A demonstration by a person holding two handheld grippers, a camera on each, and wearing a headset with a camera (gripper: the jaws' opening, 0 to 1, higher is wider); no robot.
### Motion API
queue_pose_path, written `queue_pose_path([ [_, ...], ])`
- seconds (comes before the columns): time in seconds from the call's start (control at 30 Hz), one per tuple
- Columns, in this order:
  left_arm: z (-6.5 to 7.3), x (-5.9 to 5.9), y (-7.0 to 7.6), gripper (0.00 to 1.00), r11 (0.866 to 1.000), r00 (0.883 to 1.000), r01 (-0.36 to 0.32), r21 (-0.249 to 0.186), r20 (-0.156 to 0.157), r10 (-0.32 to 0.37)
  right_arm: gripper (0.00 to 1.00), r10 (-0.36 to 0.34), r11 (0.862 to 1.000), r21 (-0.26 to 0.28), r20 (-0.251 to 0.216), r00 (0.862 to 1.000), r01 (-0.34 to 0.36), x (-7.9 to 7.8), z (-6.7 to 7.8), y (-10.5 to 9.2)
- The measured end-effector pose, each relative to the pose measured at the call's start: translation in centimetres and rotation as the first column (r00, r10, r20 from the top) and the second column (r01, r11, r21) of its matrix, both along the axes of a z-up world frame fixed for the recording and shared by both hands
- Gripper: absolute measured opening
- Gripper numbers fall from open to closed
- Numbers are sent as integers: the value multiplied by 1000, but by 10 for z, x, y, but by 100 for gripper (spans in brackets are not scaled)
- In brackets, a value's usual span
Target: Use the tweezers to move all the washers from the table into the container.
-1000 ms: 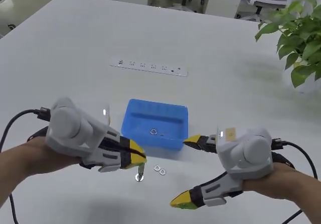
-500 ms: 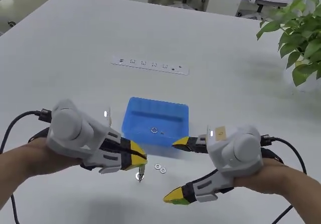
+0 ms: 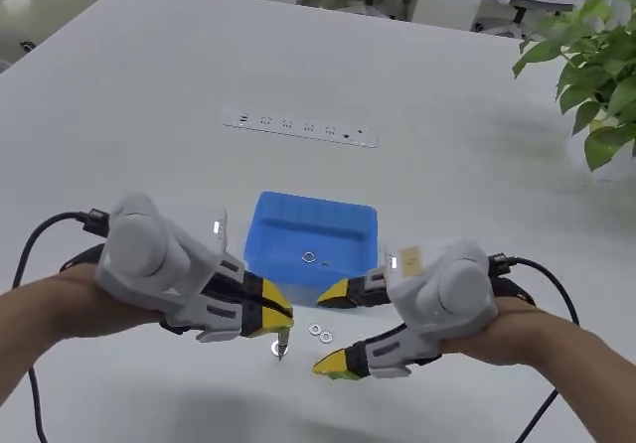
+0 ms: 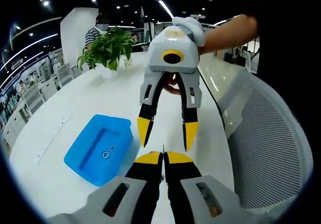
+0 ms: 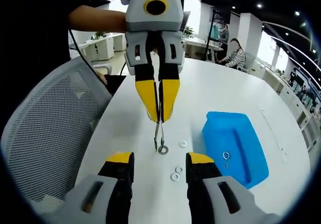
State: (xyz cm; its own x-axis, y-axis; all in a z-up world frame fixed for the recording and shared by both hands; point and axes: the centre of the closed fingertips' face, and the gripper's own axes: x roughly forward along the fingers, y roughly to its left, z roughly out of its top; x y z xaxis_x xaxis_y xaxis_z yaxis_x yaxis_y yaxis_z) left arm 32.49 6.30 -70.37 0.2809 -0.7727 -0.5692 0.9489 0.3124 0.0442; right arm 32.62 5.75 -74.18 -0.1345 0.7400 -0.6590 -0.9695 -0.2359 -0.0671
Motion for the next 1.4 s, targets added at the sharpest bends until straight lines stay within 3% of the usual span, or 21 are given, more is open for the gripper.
queue_pose_path([
  [1.0, -1, 4, 4, 6, 1000, 1000, 7, 15, 3, -7, 13, 165, 984, -66, 25, 986, -163, -7, -22, 35],
  [1.4, 0, 4, 4, 6, 1000, 1000, 5, 20, 3, -5, 9, 164, 985, -69, 35, 986, -161, -6, -23, 34],
])
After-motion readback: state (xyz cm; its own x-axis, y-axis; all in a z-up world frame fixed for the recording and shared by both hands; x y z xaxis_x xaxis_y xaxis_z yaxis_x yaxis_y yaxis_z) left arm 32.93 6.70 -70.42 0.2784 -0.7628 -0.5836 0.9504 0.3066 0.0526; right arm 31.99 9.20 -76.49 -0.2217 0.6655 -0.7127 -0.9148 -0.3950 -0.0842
